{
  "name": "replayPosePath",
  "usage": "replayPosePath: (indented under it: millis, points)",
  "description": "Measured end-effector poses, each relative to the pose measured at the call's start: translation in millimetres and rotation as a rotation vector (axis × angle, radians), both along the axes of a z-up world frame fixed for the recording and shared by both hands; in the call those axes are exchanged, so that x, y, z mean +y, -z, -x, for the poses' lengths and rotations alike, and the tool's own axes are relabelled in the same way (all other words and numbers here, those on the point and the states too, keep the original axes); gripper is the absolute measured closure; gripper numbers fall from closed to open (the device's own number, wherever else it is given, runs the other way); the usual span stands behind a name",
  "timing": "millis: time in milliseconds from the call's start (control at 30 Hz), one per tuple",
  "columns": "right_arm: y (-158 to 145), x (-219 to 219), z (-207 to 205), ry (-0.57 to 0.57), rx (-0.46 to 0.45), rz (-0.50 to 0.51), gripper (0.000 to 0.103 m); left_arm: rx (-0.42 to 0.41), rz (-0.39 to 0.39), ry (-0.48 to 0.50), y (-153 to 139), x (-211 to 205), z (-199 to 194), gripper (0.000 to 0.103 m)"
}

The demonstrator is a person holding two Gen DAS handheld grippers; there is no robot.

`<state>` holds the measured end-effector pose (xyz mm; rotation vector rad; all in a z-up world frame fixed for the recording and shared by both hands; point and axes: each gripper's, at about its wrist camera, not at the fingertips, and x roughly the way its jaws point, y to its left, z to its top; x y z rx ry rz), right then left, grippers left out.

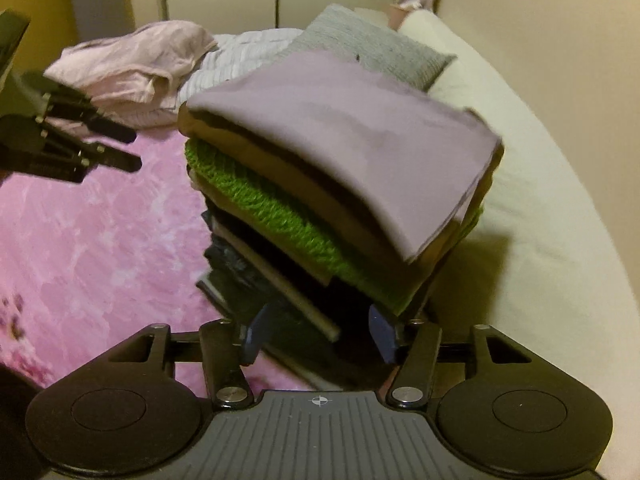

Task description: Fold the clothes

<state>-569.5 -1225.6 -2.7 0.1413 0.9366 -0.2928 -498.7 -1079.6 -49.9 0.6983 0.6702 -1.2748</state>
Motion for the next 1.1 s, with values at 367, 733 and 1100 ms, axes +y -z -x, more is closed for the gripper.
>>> replayPosePath:
  millis: [367, 733, 1100]
  points:
    - [-30, 48, 18, 0.182, -0.129, -0.032, 0.029, 0.111, 0.069, -0.14, -30, 43, 6, 0.017]
    - [-46, 146, 51, 0.5, -0.183, -0.103, 0.019, 0.096, 0.123, -0.106, -51, 143, 17, 0.001]
    - [-60, 200, 88, 0.646, -0.178, -0.157, 0.017, 0.115, 0.135, -0.108, -57, 198, 37, 0.001]
